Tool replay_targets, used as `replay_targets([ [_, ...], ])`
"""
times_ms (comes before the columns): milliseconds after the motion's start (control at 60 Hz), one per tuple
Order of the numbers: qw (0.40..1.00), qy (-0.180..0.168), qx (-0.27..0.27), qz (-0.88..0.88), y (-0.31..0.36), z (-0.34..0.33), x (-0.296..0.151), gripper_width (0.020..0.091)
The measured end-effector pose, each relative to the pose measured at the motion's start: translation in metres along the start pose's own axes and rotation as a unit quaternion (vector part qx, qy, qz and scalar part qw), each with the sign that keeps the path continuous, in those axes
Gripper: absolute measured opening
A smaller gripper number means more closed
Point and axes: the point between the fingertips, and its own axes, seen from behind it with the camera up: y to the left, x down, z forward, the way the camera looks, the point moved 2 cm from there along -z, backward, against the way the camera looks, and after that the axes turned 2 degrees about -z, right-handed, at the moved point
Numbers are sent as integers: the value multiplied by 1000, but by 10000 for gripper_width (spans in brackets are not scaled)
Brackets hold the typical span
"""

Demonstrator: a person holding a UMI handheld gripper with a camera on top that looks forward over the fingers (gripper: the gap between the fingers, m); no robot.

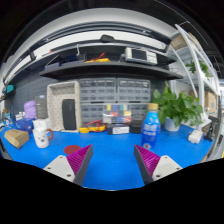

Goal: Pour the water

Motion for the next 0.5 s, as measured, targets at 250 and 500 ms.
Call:
replay_targets([
  [250, 997, -20, 73, -13, -102, 20, 12, 834],
  [500, 997, -22, 66, -13, -130, 91, 6, 835],
])
